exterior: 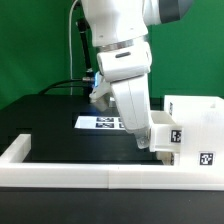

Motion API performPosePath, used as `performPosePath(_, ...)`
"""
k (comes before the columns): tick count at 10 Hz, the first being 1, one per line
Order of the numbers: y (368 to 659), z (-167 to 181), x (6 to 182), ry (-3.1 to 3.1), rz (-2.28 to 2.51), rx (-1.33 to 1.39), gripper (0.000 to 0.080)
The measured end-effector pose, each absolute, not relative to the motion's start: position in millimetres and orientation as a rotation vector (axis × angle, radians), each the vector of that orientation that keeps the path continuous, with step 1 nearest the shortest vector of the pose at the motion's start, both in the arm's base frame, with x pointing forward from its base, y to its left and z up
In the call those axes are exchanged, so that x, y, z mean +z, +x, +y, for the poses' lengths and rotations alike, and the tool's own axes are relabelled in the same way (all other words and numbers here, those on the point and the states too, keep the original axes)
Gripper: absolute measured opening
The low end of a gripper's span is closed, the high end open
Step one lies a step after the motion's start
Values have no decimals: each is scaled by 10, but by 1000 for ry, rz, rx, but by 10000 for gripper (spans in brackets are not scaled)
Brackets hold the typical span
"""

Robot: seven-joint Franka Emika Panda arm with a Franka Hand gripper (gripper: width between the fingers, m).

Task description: Assemble drawer

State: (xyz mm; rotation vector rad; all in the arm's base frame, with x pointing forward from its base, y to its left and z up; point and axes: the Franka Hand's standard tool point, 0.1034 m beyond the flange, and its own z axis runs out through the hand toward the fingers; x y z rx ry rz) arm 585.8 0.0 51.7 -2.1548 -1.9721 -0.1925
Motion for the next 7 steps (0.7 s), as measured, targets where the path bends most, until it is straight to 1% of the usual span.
performPosePath(4, 5862, -13, 514, -2122, -2014, -197, 649)
performPosePath(6, 5937, -26, 588, -2037, -2161, -232, 649)
performPosePath(7, 5941, 9, 592, -2039, -2175, -225, 649)
